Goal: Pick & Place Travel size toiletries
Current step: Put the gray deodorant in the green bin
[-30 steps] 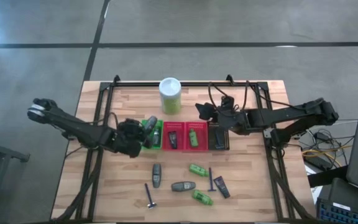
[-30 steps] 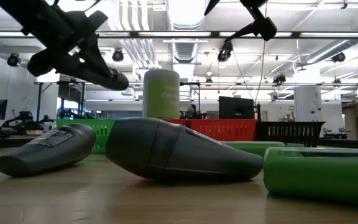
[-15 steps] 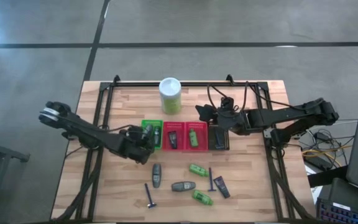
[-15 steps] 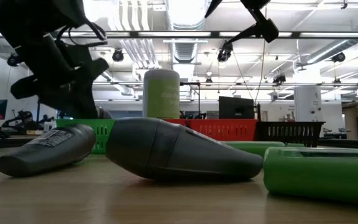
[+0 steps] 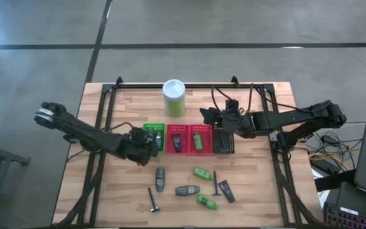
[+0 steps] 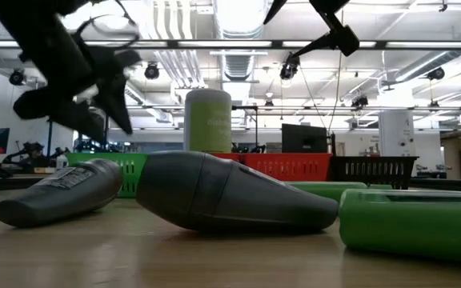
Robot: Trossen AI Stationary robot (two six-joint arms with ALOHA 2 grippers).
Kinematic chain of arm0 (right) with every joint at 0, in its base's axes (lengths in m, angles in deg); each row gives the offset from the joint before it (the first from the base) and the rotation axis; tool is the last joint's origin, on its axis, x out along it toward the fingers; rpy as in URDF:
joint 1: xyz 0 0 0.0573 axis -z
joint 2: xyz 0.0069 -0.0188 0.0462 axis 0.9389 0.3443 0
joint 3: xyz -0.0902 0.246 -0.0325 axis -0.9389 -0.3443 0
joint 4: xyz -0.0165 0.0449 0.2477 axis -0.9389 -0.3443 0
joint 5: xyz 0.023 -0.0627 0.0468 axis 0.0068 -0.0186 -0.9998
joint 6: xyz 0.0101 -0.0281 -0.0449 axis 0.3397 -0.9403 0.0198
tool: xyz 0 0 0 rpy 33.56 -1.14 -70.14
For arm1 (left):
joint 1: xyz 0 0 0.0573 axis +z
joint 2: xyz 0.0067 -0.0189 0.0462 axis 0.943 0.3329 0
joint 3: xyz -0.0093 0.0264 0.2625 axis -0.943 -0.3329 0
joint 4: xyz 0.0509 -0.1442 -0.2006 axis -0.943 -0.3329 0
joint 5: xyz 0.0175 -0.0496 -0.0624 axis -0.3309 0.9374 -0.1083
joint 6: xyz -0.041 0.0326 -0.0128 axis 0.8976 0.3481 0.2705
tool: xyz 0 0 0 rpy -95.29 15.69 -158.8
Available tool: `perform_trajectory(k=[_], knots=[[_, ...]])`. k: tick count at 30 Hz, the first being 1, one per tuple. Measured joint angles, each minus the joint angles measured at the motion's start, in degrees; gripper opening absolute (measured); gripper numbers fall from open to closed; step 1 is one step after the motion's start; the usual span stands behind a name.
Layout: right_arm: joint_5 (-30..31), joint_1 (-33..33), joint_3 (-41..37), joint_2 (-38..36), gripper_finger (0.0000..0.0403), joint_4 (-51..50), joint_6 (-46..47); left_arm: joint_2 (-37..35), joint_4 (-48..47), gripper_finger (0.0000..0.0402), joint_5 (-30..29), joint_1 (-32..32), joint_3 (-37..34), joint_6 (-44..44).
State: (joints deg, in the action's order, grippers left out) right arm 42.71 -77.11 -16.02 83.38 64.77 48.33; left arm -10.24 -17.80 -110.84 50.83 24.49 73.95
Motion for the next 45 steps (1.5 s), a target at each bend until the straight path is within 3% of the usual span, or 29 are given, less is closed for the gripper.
perform_trajectory(k=[6, 12, 14, 22, 30, 33, 40, 45], knots=[[-1.4, 0.0, -0.1, 0.0, 0.0368, 0.0, -1.1, -5.5, 0.1, 0.0257, 1.9, -0.4, 2.2, -8.2], [-3.1, 0.0, -0.1, -0.3, 0.0368, -3.8, -0.1, -5.9, 1.3, 0.0257, 21.4, -1.2, 2.6, -12.4], [-4.1, 0.0, -0.1, -0.9, 0.0368, -5.7, 0.7, -5.0, 2.6, 0.0257, 23.8, -2.8, 2.6, -11.8], [-4.5, 0.0, -0.2, -3.6, 0.0368, -15.8, 1.7, -1.2, 3.0, 0.0257, 24.8, -6.5, 2.6, 1.2], [-5.6, 0.0, -0.3, -6.4, 0.0368, -20.8, -5.0, 4.6, 10.8, 0.0257, 25.4, -8.2, 4.1, 12.2], [-5.7, 0.0, -0.5, -7.5, 0.0368, -23.0, -7.5, 8.2, 8.0, 0.0257, 25.8, -8.2, 8.3, 13.2], [-5.7, 0.0, -1.3, -10.8, 0.0368, -25.6, -13.0, 17.4, -11.1, 0.0257, 26.9, -8.2, 20.6, 13.5], [-5.7, 0.2, -2.5, -13.3, 0.0368, -25.7, -15.4, 22.2, -12.0, 0.0257, 26.8, -7.4, 25.9, 13.4]])
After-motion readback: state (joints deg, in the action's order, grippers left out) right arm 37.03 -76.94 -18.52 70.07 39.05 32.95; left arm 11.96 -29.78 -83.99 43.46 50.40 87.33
